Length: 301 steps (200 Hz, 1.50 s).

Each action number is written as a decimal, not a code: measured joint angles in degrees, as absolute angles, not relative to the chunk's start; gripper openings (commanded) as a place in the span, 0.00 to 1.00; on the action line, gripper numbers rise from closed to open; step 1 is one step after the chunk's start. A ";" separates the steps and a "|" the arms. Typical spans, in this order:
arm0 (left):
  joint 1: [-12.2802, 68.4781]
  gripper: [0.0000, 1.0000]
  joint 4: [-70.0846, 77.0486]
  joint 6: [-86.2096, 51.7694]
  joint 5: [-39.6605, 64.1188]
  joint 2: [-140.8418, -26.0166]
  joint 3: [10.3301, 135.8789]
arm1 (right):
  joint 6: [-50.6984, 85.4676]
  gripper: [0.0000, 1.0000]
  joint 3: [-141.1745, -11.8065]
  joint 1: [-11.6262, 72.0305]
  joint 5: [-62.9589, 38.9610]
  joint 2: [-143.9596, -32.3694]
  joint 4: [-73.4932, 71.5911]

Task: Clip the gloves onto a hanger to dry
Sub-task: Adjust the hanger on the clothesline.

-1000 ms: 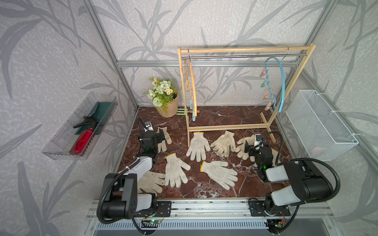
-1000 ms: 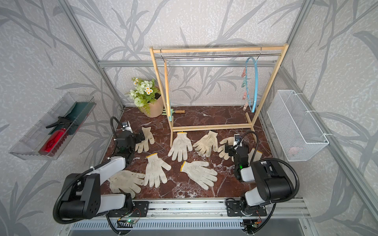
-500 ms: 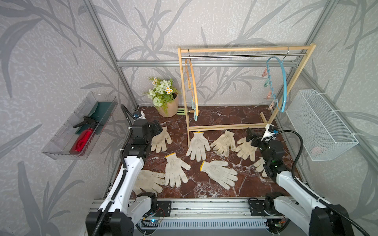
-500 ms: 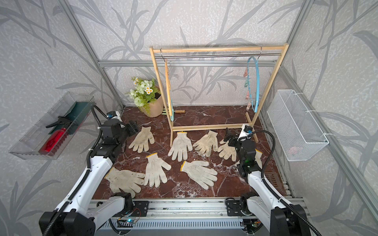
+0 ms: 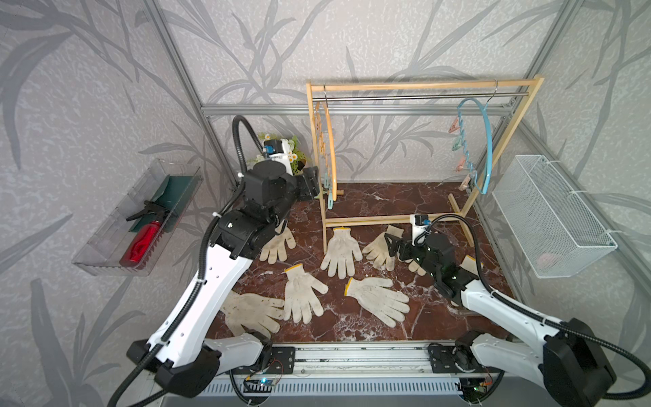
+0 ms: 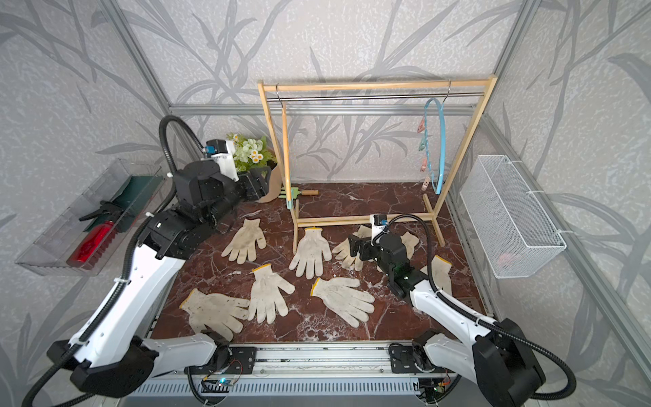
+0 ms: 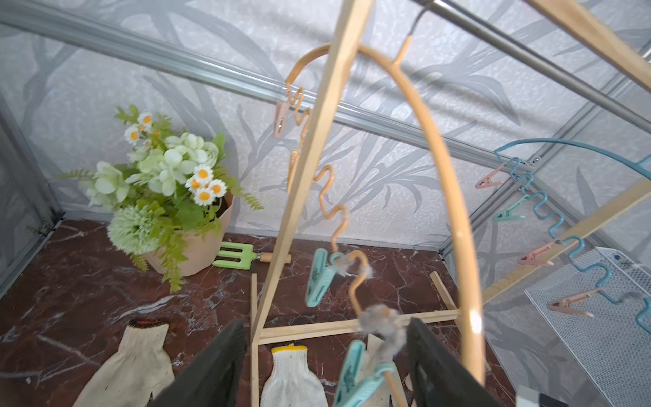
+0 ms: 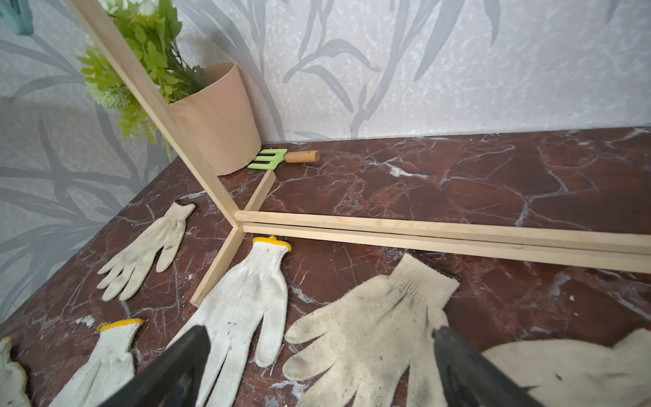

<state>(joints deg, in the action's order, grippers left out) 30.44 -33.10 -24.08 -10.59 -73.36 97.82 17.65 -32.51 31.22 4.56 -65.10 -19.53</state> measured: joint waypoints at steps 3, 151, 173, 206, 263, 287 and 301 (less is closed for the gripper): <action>30.89 0.71 -33.28 -23.97 -10.79 -74.06 98.87 | 17.39 0.99 -33.06 31.79 4.82 -65.49 -19.22; 34.83 0.27 -47.33 -13.61 -15.84 -97.17 125.89 | 10.41 0.99 -45.56 38.52 8.08 -69.41 -12.60; 34.76 0.18 -48.88 -11.09 -16.73 -97.34 126.48 | 9.63 0.99 -47.70 38.59 7.90 -69.41 -11.62; 33.74 0.09 -50.33 -8.43 -15.59 -97.36 127.09 | 8.49 0.99 -51.55 38.68 6.68 -69.65 -9.47; 31.48 0.06 -51.90 -5.26 -6.96 -97.34 128.57 | 5.76 0.99 -59.42 38.74 4.19 -72.53 -5.28; 30.81 0.04 -52.40 -4.47 -2.81 -97.34 129.08 | 4.05 0.99 -62.67 38.74 3.33 -74.02 -3.95; 29.89 0.04 -52.42 -4.45 -0.16 -97.34 129.27 | 2.96 0.99 -64.84 38.74 2.76 -75.11 -2.81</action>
<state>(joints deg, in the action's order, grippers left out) 29.89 -52.42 -4.45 -0.16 -97.34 129.27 2.96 -64.84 38.74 2.76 -75.11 -2.81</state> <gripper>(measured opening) 0.120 0.992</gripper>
